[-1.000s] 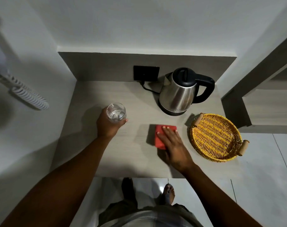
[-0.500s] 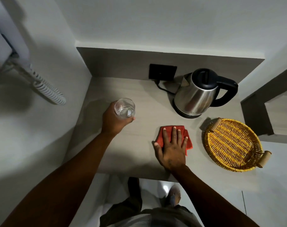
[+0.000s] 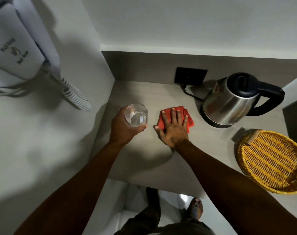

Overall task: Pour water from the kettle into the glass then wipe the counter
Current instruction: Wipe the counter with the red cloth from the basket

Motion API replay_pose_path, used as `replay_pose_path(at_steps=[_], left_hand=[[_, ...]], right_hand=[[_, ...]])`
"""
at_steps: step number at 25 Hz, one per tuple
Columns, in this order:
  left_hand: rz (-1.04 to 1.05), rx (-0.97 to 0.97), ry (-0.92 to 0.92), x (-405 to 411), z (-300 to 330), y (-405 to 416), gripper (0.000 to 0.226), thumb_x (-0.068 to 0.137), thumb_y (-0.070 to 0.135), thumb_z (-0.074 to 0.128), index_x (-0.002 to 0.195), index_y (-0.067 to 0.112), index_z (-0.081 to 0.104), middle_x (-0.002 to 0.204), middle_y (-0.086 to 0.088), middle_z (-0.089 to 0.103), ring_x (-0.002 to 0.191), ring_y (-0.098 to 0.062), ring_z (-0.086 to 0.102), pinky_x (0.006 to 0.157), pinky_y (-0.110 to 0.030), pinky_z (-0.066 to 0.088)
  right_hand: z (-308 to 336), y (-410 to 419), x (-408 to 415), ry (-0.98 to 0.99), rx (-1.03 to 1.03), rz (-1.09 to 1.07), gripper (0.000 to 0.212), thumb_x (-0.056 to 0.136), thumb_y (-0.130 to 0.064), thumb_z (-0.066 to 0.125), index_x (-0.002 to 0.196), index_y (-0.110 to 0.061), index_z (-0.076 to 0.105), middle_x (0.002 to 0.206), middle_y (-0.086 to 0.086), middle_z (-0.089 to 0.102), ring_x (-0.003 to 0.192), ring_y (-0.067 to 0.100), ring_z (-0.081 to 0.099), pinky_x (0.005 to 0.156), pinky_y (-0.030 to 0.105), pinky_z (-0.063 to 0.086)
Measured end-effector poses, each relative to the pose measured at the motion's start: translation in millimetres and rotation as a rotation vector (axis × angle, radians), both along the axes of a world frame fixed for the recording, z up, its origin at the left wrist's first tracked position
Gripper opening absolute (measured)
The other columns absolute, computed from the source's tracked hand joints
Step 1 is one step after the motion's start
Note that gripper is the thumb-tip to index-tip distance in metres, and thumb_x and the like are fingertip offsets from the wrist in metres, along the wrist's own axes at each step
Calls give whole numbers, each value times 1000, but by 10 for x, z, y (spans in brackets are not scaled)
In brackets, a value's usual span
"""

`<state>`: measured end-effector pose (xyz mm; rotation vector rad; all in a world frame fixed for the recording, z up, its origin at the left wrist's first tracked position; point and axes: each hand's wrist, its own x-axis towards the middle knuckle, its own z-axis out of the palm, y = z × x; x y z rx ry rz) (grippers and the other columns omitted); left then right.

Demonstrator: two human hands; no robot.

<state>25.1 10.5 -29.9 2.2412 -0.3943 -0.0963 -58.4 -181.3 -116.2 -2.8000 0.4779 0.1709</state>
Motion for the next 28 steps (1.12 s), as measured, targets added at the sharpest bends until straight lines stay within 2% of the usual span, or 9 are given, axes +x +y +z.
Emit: replay_pose_path(at_steps=[3, 7, 9, 12, 15, 18, 21, 23, 28], left_hand=[[45, -42, 12, 85, 44, 16, 83, 50, 43, 95, 123, 24, 59, 114, 9, 68, 100, -6, 64, 81, -11, 51], [35, -50, -14, 201, 69, -37, 81, 49, 47, 94, 120, 27, 60, 115, 9, 69, 101, -9, 65, 82, -20, 54], [32, -35, -2, 230, 57, -91, 83, 50, 50, 93, 122, 26, 60, 118, 6, 69, 103, -11, 65, 81, -19, 52], [30, -9, 9, 229, -2, -141, 84, 50, 48, 94, 123, 24, 60, 119, 3, 69, 104, -12, 63, 82, -14, 48], [13, -2, 13, 191, -44, -114, 86, 52, 44, 95, 126, 21, 59, 123, 0, 68, 107, -10, 60, 91, -24, 52], [8, 8, 7, 121, -61, -45, 86, 53, 42, 96, 127, 20, 58, 125, -2, 68, 109, -14, 61, 93, -29, 53], [22, 3, 29, 72, -70, 23, 86, 51, 40, 97, 125, 21, 59, 122, 0, 68, 107, -14, 63, 92, -27, 53], [33, -17, 43, 66, -67, 45, 85, 50, 39, 97, 124, 23, 60, 120, 2, 69, 106, -13, 64, 91, -27, 54], [4, -65, 10, 137, -102, -21, 80, 51, 39, 97, 120, 23, 61, 114, 5, 70, 102, -13, 66, 88, -27, 56]], right_hand=[[-12, 487, 21, -4, 5, 260, 79, 94, -74, 21, 160, -30, 15, 168, 18, 7, 153, 39, -4, 118, 63, -6], [-99, 954, -438, -74, 56, 512, 72, 95, -62, 46, 157, -29, 30, 164, 21, 24, 150, 44, 15, 116, 69, 8], [-165, 909, -787, -111, 32, 509, 66, 96, -56, 46, 156, -30, 32, 162, 17, 31, 149, 42, 21, 116, 69, 11], [-175, 501, -1135, -121, 26, 346, 60, 97, -54, 44, 152, -32, 39, 160, 16, 34, 147, 41, 27, 116, 68, 12], [-92, -22, -950, -86, -3, 134, 63, 95, -53, 42, 151, -25, 44, 160, 20, 34, 146, 44, 27, 114, 69, 16], [-17, -301, -443, -70, -15, 24, 66, 96, -55, 40, 155, -25, 36, 163, 18, 27, 149, 44, 18, 115, 68, 11], [-4, -306, 24, 4, -34, 46, 70, 98, -61, 36, 158, -28, 25, 165, 17, 19, 150, 43, 11, 115, 70, 5], [23, -168, 176, 29, -40, 133, 76, 96, -69, 32, 159, -29, 20, 166, 16, 16, 150, 42, 8, 115, 69, 1], [43, 210, -112, 57, -68, 369, 76, 95, -73, 18, 159, -33, 22, 168, 12, 12, 153, 36, 2, 119, 63, -4]])
